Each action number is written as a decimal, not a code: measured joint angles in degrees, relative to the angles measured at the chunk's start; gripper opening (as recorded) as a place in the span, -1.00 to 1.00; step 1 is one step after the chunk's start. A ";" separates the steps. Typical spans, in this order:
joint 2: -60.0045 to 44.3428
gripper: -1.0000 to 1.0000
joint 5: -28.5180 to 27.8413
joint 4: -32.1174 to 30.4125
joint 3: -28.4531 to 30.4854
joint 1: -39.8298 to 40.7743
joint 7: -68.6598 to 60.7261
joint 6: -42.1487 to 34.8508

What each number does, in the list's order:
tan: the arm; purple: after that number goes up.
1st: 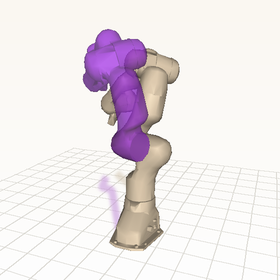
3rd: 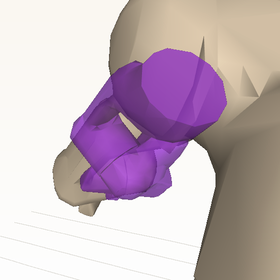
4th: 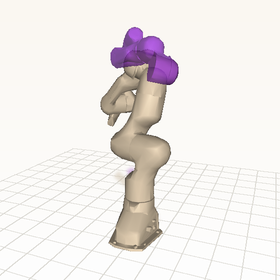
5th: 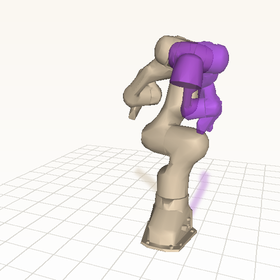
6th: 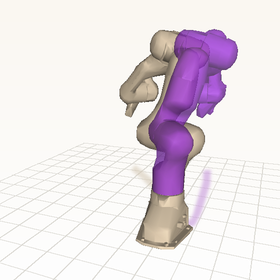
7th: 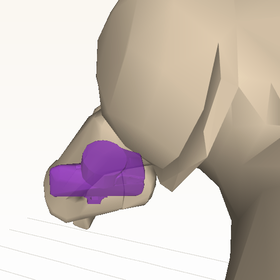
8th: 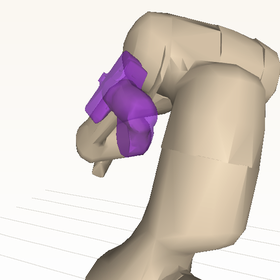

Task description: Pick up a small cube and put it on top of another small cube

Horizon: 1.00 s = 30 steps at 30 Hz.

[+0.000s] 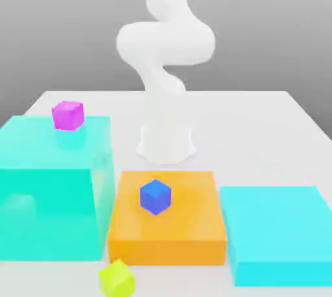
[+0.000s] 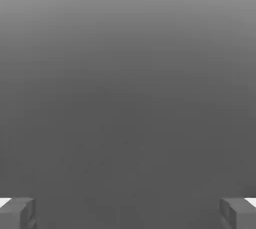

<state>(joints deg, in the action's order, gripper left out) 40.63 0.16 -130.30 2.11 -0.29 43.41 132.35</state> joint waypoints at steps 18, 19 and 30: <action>-37.70 0.00 8.65 10.71 15.09 0.97 -22.96 4.06; -39.83 0.00 9.47 11.31 15.44 1.74 -24.46 4.24; -62.79 0.00 15.04 17.82 15.66 10.46 -38.54 6.60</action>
<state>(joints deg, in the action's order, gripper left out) -22.16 15.20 -112.48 17.77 10.17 4.86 138.95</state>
